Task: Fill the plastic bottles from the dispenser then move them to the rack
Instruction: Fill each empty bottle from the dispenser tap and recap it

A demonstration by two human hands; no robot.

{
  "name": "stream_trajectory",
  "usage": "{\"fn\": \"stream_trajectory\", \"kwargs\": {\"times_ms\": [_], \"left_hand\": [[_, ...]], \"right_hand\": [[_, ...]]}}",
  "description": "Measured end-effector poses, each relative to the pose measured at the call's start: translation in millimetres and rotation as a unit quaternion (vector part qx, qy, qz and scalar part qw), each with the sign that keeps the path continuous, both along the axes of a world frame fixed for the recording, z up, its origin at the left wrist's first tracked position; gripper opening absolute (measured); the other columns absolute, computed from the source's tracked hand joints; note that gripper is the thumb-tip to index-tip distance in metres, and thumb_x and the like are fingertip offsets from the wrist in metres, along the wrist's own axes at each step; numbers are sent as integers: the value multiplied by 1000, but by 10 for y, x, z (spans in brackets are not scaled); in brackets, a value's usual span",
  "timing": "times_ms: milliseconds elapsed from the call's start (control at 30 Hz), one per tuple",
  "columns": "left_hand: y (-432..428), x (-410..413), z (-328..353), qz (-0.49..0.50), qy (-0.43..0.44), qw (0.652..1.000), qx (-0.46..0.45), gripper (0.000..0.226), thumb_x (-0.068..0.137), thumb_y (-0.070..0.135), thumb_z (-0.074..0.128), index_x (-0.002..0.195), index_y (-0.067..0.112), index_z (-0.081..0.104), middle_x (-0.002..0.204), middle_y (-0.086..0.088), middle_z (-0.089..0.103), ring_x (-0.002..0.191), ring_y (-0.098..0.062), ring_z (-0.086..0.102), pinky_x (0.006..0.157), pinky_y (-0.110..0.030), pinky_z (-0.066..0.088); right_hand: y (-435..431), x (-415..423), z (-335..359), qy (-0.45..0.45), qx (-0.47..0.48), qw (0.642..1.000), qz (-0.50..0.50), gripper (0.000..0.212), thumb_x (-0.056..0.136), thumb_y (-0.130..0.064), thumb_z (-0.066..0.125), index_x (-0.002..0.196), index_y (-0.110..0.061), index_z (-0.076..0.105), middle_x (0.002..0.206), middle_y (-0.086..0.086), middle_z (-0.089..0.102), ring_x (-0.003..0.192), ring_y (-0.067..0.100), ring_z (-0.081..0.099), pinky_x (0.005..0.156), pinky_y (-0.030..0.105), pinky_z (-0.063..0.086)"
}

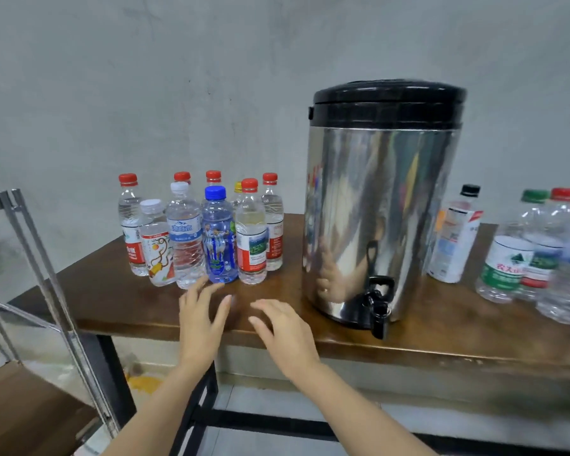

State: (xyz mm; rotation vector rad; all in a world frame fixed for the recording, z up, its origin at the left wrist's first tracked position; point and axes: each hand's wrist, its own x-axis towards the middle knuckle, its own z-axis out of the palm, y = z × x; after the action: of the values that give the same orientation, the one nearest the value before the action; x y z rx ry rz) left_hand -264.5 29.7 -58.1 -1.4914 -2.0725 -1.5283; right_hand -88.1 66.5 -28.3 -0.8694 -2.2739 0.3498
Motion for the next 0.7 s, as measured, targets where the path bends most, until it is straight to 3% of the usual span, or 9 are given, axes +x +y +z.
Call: {"fn": "stream_trajectory", "kwargs": {"times_ms": [100, 200, 433, 600, 700], "left_hand": [[-191, 419, -65, -57, 30, 997, 31, 28, 96, 39, 56, 106, 16, 70, 121, 6, 60, 112, -17, 51, 95, -24, 35], [-371, 847, -75, -120, 49, 991, 20, 33, 94, 44, 46, 101, 22, 70, 107, 17, 63, 101, -5, 55, 86, -25, 44], [-474, 1946, -111, -216, 110, 970, -13, 30, 95, 42, 47, 94, 24, 71, 91, 22, 62, 88, 3, 58, 69, -24, 49], [-110, 2727, 129, -288, 131, 949, -9, 34, 96, 41, 44, 104, 20, 70, 97, 15, 65, 94, 0, 56, 76, -21, 49], [242, 3113, 260, -303, 149, 941, -8, 34, 97, 39, 43, 111, 18, 67, 104, 10, 65, 100, -5, 52, 77, -22, 45]], "right_hand": [[-170, 431, -94, -21, 103, 994, 36, 30, 98, -37, 47, 110, -24, 72, 109, -9, 71, 105, 8, 59, 84, 30, 55], [-279, 922, -233, -28, 179, 982, 45, 27, 97, -35, 49, 97, -24, 73, 93, -12, 71, 92, 9, 62, 70, 27, 55], [-329, 2174, -321, -4, 217, 975, -44, 25, 96, -33, 52, 93, -23, 75, 84, -14, 69, 86, 7, 61, 60, 22, 52], [-127, 2918, -186, 1, 211, 967, -142, 26, 94, -34, 51, 92, -23, 75, 84, -15, 69, 87, 5, 59, 60, 16, 49], [17, 3203, -79, -1, 195, 963, -187, 30, 93, -37, 48, 94, -24, 74, 83, -14, 68, 90, 4, 57, 59, 20, 51]]}}
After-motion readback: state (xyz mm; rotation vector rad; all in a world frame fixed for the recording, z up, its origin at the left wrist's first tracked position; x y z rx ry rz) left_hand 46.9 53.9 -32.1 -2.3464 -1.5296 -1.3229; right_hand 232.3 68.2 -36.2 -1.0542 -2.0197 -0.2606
